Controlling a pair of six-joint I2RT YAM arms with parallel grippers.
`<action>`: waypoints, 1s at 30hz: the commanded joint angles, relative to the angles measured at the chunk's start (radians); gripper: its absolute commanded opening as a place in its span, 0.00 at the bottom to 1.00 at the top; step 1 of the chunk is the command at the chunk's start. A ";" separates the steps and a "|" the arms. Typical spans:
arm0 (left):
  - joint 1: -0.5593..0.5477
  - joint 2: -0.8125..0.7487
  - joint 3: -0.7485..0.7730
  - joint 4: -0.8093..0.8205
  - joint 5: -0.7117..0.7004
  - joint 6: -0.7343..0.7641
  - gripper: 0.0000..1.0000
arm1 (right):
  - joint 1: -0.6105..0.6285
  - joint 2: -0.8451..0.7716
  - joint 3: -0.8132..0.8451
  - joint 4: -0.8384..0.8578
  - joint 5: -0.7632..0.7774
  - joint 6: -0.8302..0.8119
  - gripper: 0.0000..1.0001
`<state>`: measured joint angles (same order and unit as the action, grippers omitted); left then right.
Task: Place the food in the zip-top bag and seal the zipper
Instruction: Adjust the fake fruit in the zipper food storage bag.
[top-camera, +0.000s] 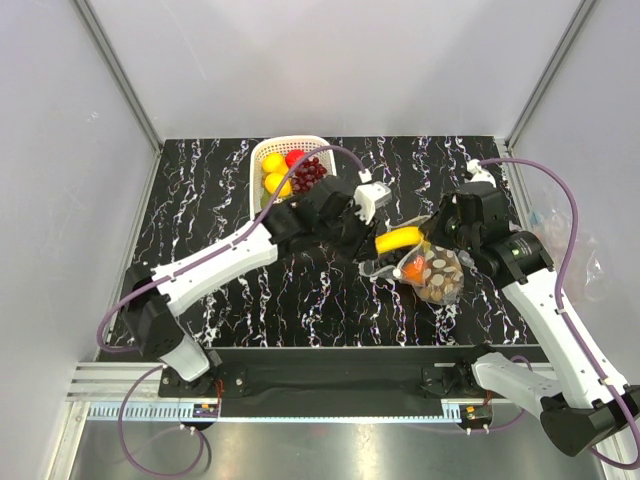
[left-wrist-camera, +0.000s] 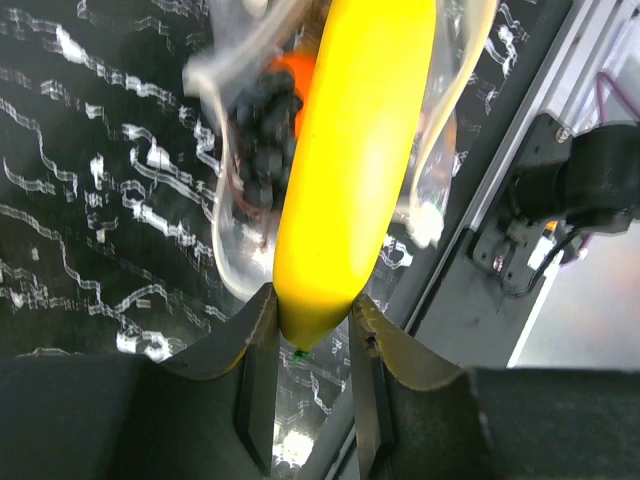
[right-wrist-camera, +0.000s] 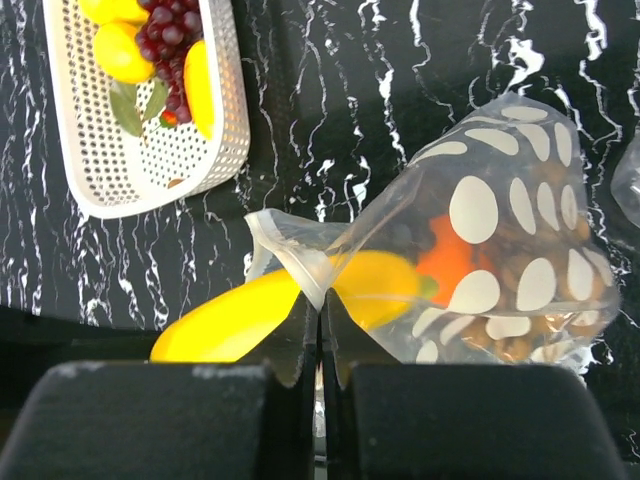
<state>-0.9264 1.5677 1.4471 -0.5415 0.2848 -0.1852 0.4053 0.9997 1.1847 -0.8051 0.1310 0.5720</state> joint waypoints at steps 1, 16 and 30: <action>-0.011 0.057 0.110 -0.023 0.062 0.030 0.10 | 0.001 0.002 0.010 0.066 -0.076 -0.035 0.00; -0.055 0.152 0.205 -0.103 0.113 0.099 0.10 | 0.000 0.022 0.013 0.064 -0.229 -0.118 0.00; -0.084 0.169 0.116 -0.011 -0.028 -0.006 0.62 | 0.001 -0.026 -0.016 0.073 -0.197 -0.107 0.00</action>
<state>-1.0096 1.8046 1.5955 -0.6281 0.3016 -0.1566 0.4038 1.0134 1.1614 -0.7826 -0.0856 0.4675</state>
